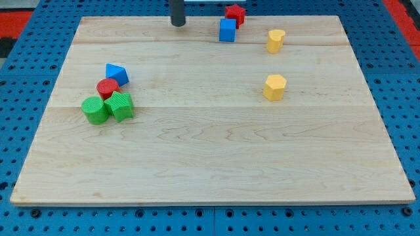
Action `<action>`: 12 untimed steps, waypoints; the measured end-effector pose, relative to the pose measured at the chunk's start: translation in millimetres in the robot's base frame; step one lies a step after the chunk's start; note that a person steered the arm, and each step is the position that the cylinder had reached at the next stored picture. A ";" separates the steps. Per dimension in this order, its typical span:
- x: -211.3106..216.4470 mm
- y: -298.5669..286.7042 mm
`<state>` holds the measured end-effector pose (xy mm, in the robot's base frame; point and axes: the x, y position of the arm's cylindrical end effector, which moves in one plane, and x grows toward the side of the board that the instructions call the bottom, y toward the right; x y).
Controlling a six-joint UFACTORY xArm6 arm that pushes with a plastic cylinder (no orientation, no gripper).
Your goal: Slide the red star a bit right
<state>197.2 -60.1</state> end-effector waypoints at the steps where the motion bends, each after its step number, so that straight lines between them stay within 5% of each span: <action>1: -5.1 5.9; 3: -1.2 75.7; 12: -5.7 157.1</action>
